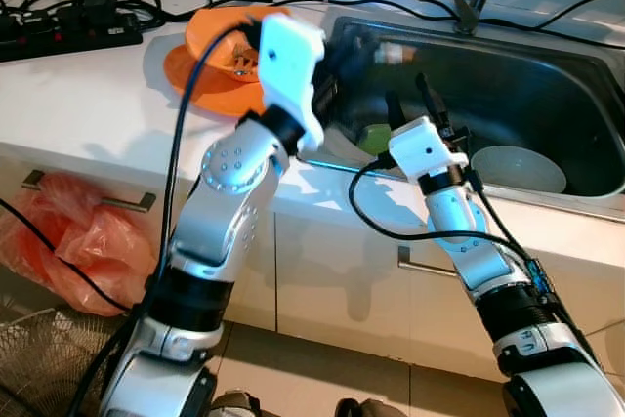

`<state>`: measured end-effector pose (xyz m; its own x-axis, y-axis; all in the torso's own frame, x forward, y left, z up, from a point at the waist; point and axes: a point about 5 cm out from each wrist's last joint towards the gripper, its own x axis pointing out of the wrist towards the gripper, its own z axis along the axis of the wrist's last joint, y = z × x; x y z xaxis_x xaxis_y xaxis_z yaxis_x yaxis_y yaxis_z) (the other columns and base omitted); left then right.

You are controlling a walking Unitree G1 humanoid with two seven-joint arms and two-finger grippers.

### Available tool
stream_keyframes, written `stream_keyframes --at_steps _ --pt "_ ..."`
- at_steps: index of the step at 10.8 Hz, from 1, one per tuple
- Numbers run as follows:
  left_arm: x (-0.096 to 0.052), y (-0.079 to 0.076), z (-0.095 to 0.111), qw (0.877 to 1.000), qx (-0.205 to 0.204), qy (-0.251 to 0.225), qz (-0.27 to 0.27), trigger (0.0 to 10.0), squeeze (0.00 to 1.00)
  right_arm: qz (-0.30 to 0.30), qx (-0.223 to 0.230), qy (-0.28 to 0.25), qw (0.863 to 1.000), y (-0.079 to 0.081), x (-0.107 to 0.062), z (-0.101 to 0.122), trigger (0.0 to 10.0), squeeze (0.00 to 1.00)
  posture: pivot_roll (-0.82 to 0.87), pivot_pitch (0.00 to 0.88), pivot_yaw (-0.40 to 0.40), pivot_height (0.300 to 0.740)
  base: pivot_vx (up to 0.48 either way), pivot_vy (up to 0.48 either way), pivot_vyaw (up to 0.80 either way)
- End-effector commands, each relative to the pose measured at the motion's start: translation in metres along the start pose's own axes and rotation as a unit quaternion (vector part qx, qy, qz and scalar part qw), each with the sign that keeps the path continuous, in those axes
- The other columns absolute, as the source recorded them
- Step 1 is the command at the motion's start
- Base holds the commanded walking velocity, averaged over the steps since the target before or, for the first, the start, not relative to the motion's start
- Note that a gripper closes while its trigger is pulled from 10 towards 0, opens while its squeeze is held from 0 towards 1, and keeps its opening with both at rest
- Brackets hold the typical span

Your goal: Kitchen organization

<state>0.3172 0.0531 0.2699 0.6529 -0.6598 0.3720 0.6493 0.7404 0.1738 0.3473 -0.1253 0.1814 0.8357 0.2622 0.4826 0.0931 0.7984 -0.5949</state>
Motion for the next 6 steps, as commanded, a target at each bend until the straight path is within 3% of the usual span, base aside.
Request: stream_keyframes --at_steps 1,6 --pt "-0.0001 -0.0077 0.0025 1.000 0.000 0.000 -0.025 10.0 0.00 -0.004 -0.006 -0.007 1.000 -0.0033 0.0023 0.0005 10.0 0.00 0.08 0.098 -0.038 0.740 0.000 0.000 0.00" --pt "-0.0065 -0.0133 -0.0064 0.997 0.008 0.041 -0.062 10.0 0.00 -0.011 -0.001 -0.005 1.000 -0.0020 0.0022 -0.0001 10.0 0.00 0.08 0.079 -0.027 0.740 0.000 0.000 0.00"
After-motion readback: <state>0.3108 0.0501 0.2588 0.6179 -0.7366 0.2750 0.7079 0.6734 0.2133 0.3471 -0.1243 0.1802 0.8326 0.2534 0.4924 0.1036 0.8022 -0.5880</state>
